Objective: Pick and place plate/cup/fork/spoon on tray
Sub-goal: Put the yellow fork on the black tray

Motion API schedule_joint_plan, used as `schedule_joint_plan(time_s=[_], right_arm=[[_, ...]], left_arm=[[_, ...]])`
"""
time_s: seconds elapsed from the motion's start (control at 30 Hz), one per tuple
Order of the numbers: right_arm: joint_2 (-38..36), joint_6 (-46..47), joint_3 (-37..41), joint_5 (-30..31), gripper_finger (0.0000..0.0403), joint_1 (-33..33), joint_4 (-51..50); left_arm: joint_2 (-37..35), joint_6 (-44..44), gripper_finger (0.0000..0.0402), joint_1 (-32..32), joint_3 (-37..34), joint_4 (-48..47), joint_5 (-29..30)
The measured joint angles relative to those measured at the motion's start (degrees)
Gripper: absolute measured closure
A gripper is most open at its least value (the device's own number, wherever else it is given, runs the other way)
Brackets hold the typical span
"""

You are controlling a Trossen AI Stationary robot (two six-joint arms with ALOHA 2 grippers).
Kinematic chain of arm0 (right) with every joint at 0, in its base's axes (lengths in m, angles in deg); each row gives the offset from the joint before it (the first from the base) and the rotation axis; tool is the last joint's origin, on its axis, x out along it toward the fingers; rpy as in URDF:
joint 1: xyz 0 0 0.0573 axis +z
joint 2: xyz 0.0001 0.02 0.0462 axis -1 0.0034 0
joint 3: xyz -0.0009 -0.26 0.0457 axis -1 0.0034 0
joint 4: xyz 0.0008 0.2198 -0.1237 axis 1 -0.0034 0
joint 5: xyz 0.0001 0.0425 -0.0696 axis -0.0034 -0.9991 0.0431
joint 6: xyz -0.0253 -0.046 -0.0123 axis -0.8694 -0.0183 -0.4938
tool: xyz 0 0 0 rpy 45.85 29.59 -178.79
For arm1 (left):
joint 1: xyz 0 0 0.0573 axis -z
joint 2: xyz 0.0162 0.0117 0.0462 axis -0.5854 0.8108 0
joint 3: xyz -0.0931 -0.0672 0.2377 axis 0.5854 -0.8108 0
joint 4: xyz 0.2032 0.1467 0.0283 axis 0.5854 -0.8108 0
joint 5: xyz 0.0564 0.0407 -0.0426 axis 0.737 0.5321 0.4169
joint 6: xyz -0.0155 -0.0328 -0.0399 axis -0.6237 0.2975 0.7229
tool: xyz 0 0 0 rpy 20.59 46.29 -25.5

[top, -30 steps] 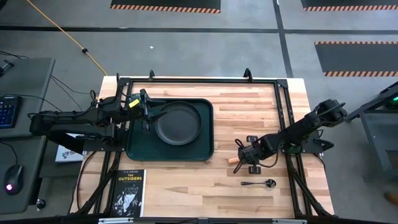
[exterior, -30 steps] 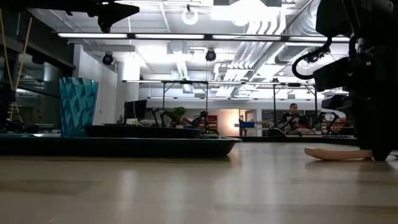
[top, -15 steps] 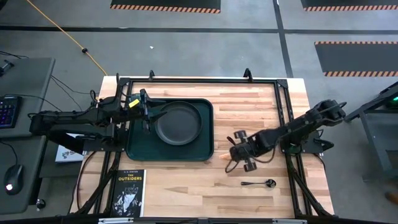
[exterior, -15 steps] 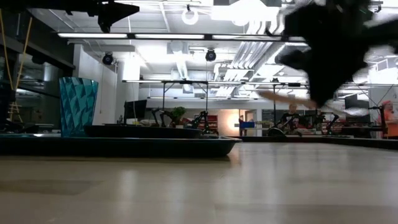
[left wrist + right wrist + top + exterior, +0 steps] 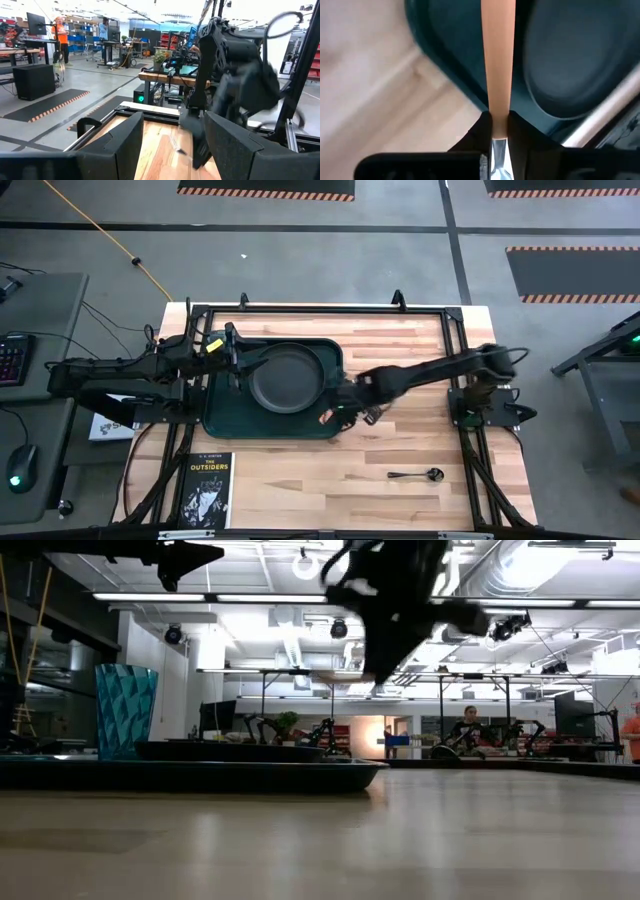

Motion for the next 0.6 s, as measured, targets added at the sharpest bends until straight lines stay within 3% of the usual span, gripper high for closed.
schedule_joint_plan(time_s=[0.27, 0.6], right_arm=[[13.9, -14.7, -11.3, 4.4, 0.0386, -1.9, -9.1], [17.1, -23.9, -13.3, 7.0, 0.0386, -4.4, -8.9]], left_arm=[[0.0, 0.5, 0.0200, 0.0, 0.0, -0.5, 0.0], [0.0, 0.4, 0.0200, 0.0, 0.0, -0.6, 0.0]])
